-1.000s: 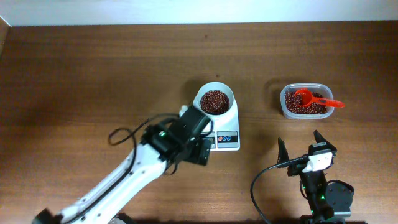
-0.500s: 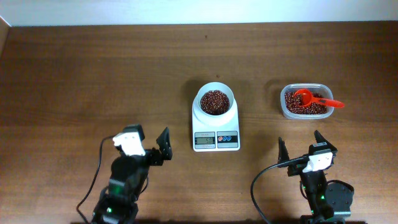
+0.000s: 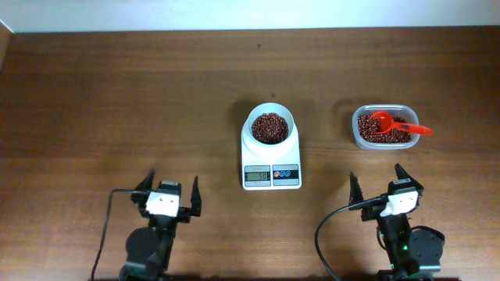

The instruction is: Scoop item into bowl and weigh 50g on scale

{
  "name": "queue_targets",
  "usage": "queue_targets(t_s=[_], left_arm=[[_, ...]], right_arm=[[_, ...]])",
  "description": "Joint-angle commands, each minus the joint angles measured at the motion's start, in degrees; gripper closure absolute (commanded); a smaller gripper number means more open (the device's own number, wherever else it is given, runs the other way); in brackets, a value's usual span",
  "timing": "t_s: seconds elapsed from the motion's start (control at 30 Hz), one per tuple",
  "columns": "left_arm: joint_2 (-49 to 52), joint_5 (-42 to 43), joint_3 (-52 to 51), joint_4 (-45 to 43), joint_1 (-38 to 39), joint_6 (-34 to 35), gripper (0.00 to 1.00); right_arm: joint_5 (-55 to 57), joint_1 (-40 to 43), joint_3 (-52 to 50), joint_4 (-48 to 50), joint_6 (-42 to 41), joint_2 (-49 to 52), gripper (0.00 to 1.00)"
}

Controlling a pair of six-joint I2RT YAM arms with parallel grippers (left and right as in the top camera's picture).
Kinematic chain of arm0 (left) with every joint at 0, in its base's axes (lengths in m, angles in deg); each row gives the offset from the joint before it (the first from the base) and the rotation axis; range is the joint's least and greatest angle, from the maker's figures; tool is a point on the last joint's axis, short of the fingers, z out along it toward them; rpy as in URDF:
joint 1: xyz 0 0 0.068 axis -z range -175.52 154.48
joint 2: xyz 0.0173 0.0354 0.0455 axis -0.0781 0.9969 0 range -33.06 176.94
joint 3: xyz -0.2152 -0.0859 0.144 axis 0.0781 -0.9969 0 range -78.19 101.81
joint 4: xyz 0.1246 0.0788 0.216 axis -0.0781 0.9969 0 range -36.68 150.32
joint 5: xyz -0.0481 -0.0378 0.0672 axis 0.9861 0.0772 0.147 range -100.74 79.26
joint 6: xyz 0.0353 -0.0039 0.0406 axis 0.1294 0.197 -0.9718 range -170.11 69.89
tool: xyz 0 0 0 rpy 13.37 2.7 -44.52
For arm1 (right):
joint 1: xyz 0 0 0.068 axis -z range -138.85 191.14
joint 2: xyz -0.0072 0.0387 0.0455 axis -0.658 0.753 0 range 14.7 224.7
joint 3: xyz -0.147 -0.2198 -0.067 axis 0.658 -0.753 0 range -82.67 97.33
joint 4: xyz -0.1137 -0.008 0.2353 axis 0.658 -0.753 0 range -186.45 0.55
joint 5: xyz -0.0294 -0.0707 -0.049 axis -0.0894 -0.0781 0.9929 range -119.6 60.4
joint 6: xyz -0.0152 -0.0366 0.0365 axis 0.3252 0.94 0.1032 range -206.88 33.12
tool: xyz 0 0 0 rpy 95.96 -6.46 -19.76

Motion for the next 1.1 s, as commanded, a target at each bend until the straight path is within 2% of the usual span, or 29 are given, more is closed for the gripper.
queue_targets(t_s=[0.0, 1.07], left_arm=[[-4.2, -1.2, -0.2, 0.3, -3.0, -5.4, 0.01], [-4.1, -0.9, -0.1, 0.2, -4.3, -5.4, 0.01]], right_arm=[[0.3, -0.3, -0.3, -0.3, -0.3, -0.4, 0.01], [0.3, -0.3, -0.3, -0.3, -0.3, -0.4, 0.01]])
